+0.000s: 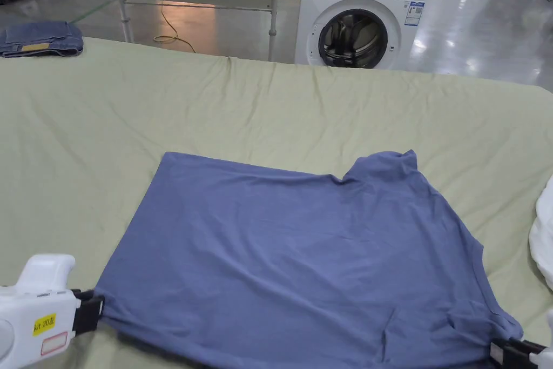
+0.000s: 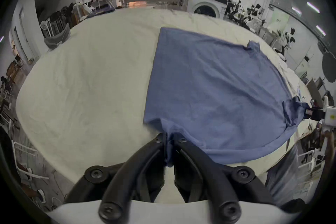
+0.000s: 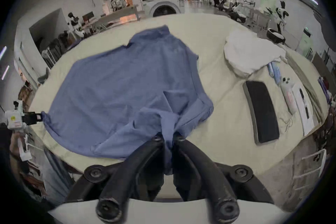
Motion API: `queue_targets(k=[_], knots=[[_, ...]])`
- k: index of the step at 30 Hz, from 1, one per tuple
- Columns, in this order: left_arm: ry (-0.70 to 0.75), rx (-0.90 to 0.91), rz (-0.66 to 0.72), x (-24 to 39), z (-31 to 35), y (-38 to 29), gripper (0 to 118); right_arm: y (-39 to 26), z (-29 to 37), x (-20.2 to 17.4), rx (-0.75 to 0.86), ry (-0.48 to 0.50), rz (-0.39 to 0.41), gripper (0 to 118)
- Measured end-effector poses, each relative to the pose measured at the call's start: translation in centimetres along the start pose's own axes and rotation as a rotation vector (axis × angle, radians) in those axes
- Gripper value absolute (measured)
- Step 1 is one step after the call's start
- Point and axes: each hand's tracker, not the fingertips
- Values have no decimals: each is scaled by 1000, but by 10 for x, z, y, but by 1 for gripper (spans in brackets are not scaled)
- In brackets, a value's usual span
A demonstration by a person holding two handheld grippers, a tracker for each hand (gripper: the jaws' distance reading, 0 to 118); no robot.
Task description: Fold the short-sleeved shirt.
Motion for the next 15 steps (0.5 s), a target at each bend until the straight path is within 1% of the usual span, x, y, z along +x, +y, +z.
queue_targets(k=[4,7,10,15], knots=[[3,52,-8,-3,-4,41,2,33,-2,0,56,-4,-11,5],[-5,87,5,-6,-16,71,2,57,-14,0,95,9,-50,5],[-7,115,15,-8,-37,97,2,80,-35,-4,113,11,-66,5],[26,80,10,-8,-85,131,2,115,-84,-5,84,18,-102,5]])
